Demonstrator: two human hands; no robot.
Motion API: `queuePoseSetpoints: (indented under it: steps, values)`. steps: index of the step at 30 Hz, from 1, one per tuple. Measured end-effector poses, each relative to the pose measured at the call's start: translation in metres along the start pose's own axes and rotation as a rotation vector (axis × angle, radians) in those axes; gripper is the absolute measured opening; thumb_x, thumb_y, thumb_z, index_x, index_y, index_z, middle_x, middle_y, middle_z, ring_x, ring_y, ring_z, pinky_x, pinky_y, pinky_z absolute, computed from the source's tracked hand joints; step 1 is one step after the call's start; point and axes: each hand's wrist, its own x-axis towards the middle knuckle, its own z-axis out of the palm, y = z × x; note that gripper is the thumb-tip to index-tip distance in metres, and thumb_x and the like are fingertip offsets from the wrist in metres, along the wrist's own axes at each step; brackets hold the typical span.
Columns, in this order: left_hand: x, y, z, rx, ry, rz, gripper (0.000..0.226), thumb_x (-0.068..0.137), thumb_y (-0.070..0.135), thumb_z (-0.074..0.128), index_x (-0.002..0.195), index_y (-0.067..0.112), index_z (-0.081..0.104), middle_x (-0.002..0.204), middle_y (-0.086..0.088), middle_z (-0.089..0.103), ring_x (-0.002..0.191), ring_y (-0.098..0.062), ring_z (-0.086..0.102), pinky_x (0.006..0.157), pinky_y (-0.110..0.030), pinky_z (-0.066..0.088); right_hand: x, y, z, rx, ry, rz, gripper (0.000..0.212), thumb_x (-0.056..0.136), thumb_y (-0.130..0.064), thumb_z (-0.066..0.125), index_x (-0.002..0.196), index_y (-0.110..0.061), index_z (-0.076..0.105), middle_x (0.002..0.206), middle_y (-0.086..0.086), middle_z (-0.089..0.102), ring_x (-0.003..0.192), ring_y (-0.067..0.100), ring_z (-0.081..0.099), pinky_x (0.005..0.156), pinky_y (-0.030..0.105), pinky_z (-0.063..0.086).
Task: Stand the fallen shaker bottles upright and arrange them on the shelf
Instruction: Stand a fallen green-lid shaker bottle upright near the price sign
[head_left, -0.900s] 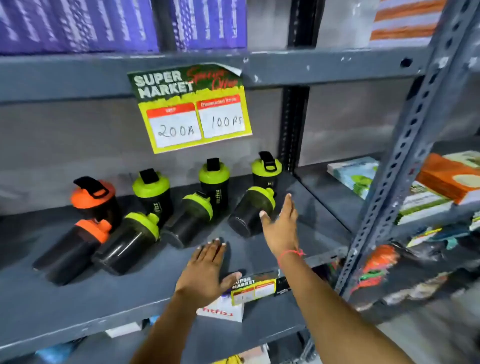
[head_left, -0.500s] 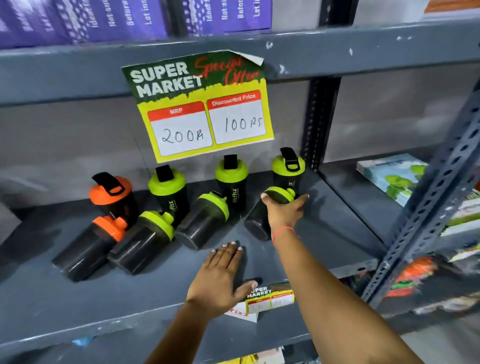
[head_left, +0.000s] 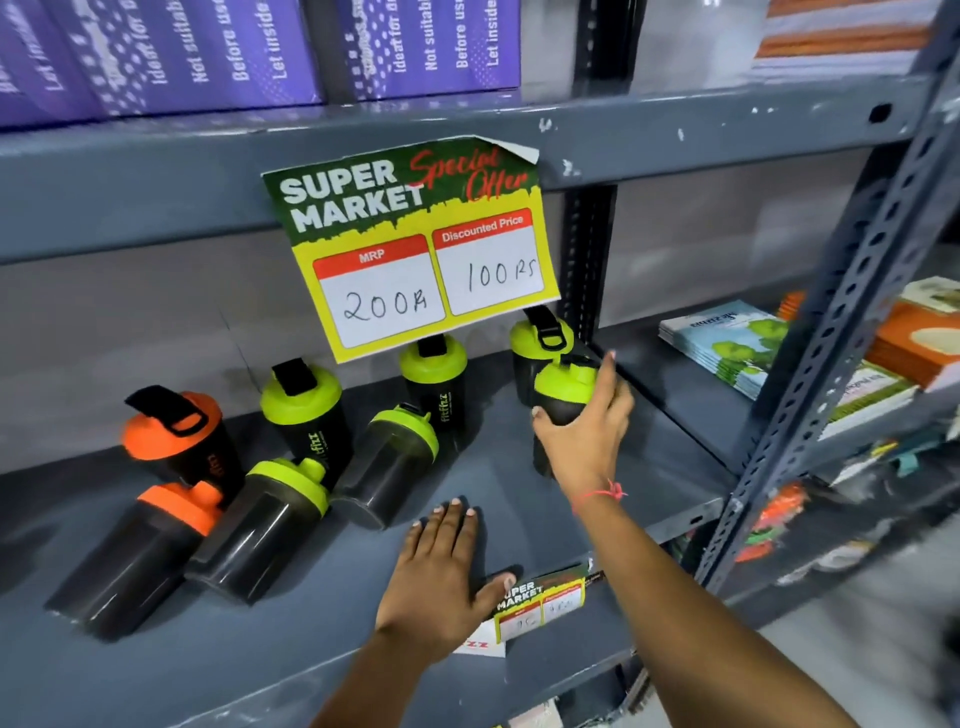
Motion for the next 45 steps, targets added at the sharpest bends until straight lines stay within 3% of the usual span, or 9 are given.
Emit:
queuePoseSetpoints:
  steps: [5, 21, 25, 27, 29, 31, 33, 40, 45]
  values:
    - [0.002, -0.002, 0.003, 0.006, 0.004, 0.007, 0.083, 0.085, 0.07, 0.017, 0.147, 0.019, -0.003, 0.159, -0.003, -0.005, 0.146, -0.018, -0.007, 0.116, -0.035, -0.009, -0.013, 0.017, -0.003, -0.088, 0.023, -0.197, 0.103, 0.067, -0.022, 0.079, 0.147, -0.02, 0.014, 0.144, 0.018, 0.03, 0.13, 0.035, 0.034, 0.107, 0.044, 0.036]
    - [0.002, -0.002, 0.004, 0.019, 0.001, 0.022, 0.083, 0.086, 0.069, 0.017, 0.146, 0.016, -0.002, 0.159, -0.007, -0.002, 0.146, -0.021, -0.004, 0.117, -0.037, -0.008, -0.03, 0.02, -0.022, -0.084, -0.027, -0.092, 0.111, 0.067, -0.032, 0.08, 0.147, -0.027, 0.003, 0.152, 0.01, 0.022, 0.137, 0.03, 0.031, 0.101, 0.044, 0.043]
    - [0.002, -0.002, 0.002, 0.006, -0.01, 0.023, 0.084, 0.085, 0.07, 0.017, 0.146, 0.015, -0.002, 0.159, -0.007, -0.002, 0.146, -0.022, -0.005, 0.117, -0.037, -0.008, -0.024, -0.001, -0.055, 0.121, 0.015, -0.11, 0.077, 0.084, -0.039, 0.061, 0.146, -0.024, 0.018, 0.149, 0.012, 0.028, 0.135, 0.024, 0.033, 0.106, 0.039, 0.033]
    - [0.002, -0.001, 0.002, 0.002, -0.015, 0.022, 0.085, 0.085, 0.071, 0.016, 0.146, 0.015, -0.003, 0.159, -0.008, -0.003, 0.146, -0.023, -0.005, 0.116, -0.038, -0.008, 0.001, -0.02, -0.078, 0.15, -0.05, -0.211, 0.047, 0.089, -0.008, 0.054, 0.135, -0.014, 0.043, 0.137, 0.014, 0.048, 0.124, 0.024, 0.048, 0.104, 0.033, 0.037]
    - [0.002, -0.001, 0.002, 0.007, -0.016, 0.025, 0.085, 0.085, 0.071, 0.015, 0.146, 0.015, -0.004, 0.159, -0.008, -0.003, 0.146, -0.023, -0.005, 0.117, -0.038, -0.007, 0.033, -0.046, -0.095, -0.164, -0.35, -0.431, 0.056, 0.076, 0.018, 0.045, 0.124, -0.009, 0.056, 0.132, 0.015, 0.055, 0.121, 0.03, 0.052, 0.104, 0.023, 0.035]
    - [0.003, -0.001, 0.002, 0.009, -0.016, 0.02, 0.085, 0.085, 0.07, 0.015, 0.146, 0.015, -0.003, 0.159, -0.008, -0.003, 0.146, -0.023, -0.005, 0.117, -0.038, -0.007, 0.053, -0.067, -0.097, -0.626, -0.773, -0.618, 0.064, 0.075, 0.017, 0.044, 0.129, -0.016, 0.053, 0.146, 0.013, 0.042, 0.131, 0.028, 0.043, 0.111, 0.028, 0.032]
    - [0.003, -0.001, 0.003, 0.008, -0.015, 0.017, 0.085, 0.085, 0.07, 0.016, 0.146, 0.015, -0.004, 0.159, -0.007, -0.003, 0.146, -0.023, -0.005, 0.117, -0.038, -0.007, 0.061, -0.077, -0.09, -0.935, -0.98, -0.624, 0.067, 0.079, 0.011, 0.044, 0.134, -0.027, 0.047, 0.151, 0.007, 0.035, 0.134, 0.027, 0.039, 0.11, 0.038, 0.036]
    - [0.003, -0.002, 0.004, 0.016, -0.02, 0.009, 0.095, 0.073, 0.077, -0.004, 0.146, 0.016, -0.006, 0.159, -0.006, -0.006, 0.146, -0.022, -0.007, 0.117, -0.037, -0.007, 0.061, -0.089, -0.068, -1.028, -0.95, -0.567, 0.056, 0.075, -0.026, 0.071, 0.129, -0.027, 0.053, 0.132, 0.006, 0.055, 0.119, 0.027, 0.051, 0.09, 0.03, 0.045]
    - [0.003, -0.003, 0.006, 0.01, -0.009, 0.002, 0.084, 0.085, 0.071, 0.016, 0.146, 0.016, -0.004, 0.159, -0.006, -0.005, 0.146, -0.022, -0.006, 0.117, -0.037, -0.007, 0.065, -0.103, -0.064, -1.196, -0.997, -0.546, 0.069, 0.075, -0.032, 0.071, 0.137, -0.023, 0.042, 0.141, 0.009, 0.044, 0.125, 0.03, 0.045, 0.098, 0.038, 0.044]
